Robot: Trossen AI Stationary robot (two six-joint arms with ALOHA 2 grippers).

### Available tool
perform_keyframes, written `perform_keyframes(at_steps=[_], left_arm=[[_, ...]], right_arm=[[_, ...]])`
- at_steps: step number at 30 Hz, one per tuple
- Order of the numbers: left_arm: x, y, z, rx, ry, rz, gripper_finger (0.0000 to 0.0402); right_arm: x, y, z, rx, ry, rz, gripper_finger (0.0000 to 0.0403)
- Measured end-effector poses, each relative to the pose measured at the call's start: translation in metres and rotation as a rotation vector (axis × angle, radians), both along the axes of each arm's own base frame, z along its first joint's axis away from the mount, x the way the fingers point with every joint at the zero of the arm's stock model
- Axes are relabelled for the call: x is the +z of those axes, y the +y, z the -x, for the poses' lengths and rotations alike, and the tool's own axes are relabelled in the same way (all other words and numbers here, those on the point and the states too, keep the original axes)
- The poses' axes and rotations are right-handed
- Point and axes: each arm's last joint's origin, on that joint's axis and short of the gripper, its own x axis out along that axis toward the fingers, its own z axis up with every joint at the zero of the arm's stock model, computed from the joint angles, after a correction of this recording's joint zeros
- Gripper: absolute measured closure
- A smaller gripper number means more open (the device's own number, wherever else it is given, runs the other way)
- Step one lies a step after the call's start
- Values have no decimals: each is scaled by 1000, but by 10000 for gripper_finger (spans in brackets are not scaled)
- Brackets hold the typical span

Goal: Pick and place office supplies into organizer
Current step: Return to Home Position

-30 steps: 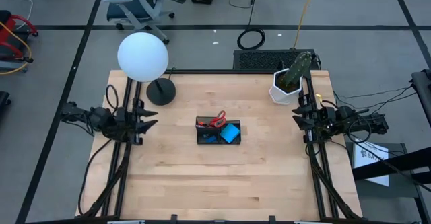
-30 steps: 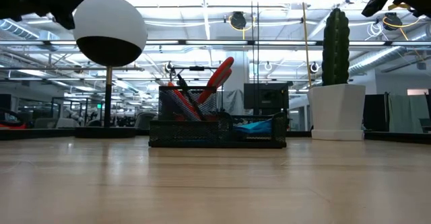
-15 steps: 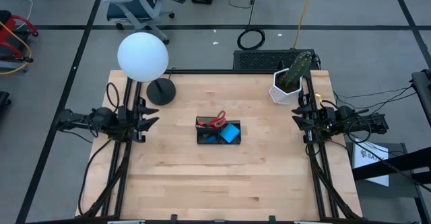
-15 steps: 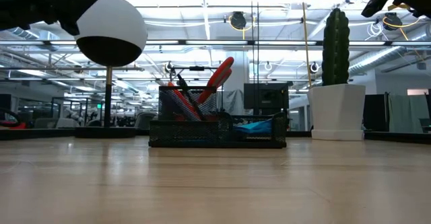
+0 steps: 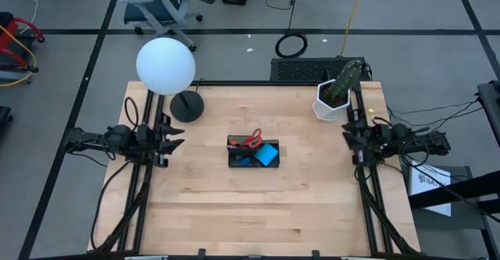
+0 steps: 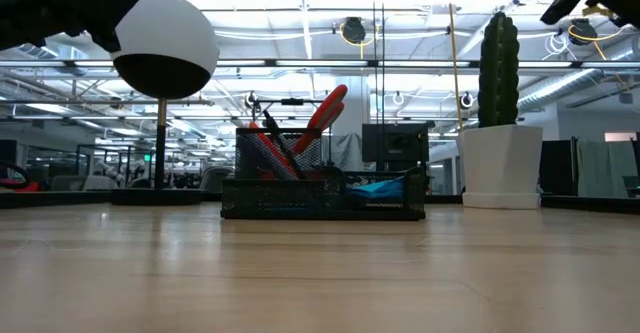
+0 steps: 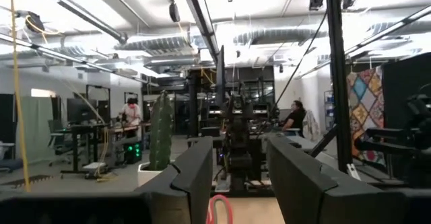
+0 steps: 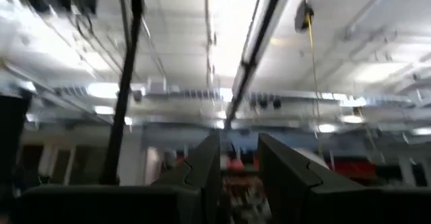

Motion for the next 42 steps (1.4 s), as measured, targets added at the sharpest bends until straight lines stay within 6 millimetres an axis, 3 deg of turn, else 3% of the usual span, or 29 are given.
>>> perform_keyframes(at_steps=[23,30,37,42], left_arm=[[-4,0,-2,12,46,-20,256],[-10,2,-3,88,112,9,256],[-12,2,-4,83,137,-7,256],[-16,1,-5,59,176,-25,256]], right_arm=[[-22,1,-13,-55,261,92,312],[-38,-3,-19,-197,446,51,312],[-55,-1,-22,-158,620,156,312],[-55,2,-22,-74,615,200,312]])
